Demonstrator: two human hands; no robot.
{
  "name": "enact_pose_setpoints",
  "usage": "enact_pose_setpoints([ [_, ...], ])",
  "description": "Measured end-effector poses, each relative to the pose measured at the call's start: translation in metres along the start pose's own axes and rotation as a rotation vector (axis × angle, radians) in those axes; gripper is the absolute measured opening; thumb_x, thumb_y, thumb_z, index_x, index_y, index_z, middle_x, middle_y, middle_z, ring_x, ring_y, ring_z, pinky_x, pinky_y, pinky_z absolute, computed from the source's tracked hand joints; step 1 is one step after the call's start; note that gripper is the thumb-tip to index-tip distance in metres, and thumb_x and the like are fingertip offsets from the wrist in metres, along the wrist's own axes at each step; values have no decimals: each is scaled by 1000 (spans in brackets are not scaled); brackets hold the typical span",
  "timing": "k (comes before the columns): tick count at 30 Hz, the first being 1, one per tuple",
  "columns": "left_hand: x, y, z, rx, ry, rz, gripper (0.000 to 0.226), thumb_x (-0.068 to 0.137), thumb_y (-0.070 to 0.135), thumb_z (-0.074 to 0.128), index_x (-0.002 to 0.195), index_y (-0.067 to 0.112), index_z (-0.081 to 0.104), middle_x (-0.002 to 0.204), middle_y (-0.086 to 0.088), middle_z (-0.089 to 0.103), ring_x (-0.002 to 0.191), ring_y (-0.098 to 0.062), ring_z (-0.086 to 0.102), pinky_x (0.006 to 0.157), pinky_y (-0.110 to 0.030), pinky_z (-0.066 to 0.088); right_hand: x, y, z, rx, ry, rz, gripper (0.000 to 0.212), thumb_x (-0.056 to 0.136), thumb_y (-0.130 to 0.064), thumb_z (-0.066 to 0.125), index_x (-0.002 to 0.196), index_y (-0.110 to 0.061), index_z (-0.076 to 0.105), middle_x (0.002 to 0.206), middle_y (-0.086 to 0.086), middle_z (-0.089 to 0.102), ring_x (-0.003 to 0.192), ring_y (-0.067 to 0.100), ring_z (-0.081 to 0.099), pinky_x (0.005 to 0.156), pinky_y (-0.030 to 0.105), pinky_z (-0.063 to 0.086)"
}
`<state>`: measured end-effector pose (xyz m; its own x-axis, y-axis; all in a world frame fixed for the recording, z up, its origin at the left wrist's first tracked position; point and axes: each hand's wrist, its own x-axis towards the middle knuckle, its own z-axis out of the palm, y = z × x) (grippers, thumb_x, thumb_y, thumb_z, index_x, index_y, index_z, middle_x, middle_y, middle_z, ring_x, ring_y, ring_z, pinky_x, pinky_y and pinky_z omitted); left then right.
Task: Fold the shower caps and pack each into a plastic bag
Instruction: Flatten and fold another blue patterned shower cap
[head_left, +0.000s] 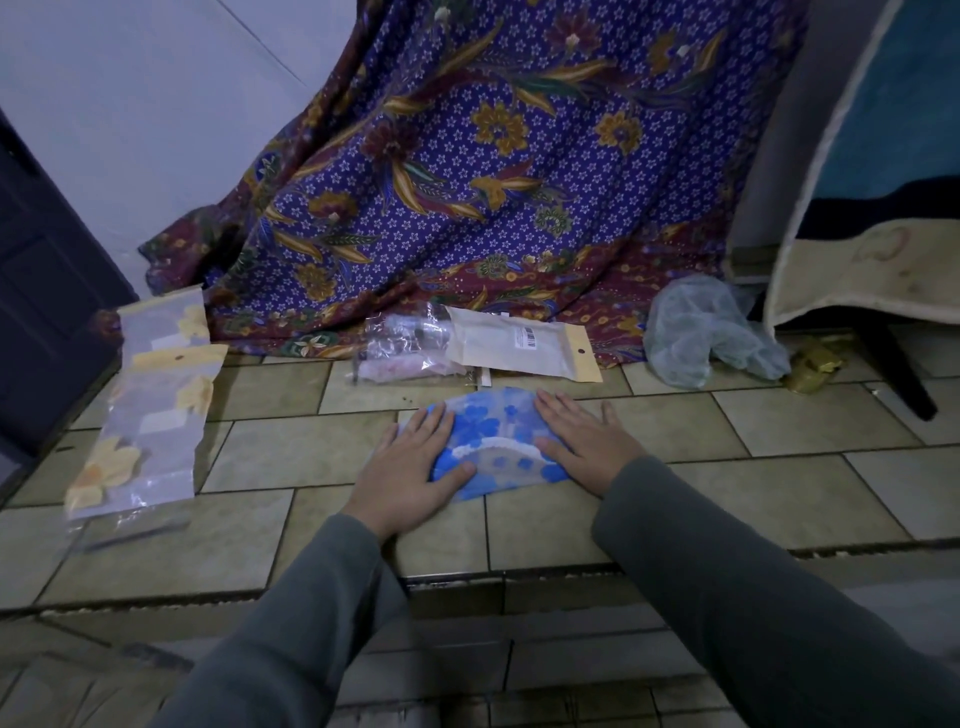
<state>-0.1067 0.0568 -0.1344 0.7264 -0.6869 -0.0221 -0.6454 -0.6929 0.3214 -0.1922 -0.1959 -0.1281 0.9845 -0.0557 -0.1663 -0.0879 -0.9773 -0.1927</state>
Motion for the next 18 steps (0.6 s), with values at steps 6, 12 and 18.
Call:
enact_pose_setpoints([
  [6,-4,3,0,43,27,-73,83,74,76,4,149,42,7,159,14,1,147,-13,-1,118,-38,2,2,0,-1,-6,-28,13,57,100,-50,16,150,-34,-5,156,-20,-10,143,0,-8,113,53,-4],
  [12,-5,11,-8,-18,-20,-181,75,77,80,21,145,48,21,159,10,8,146,-17,6,117,-38,8,-1,-8,-4,-84,13,36,54,101,-46,16,151,-33,1,158,-14,-6,145,8,-8,112,57,-2],
  [18,-1,18,-19,-234,28,-183,38,90,45,54,124,29,62,119,4,41,112,-12,50,100,-21,33,-10,-37,-9,-61,510,237,33,94,-37,43,117,-23,61,124,1,54,116,25,48,92,42,32],
])
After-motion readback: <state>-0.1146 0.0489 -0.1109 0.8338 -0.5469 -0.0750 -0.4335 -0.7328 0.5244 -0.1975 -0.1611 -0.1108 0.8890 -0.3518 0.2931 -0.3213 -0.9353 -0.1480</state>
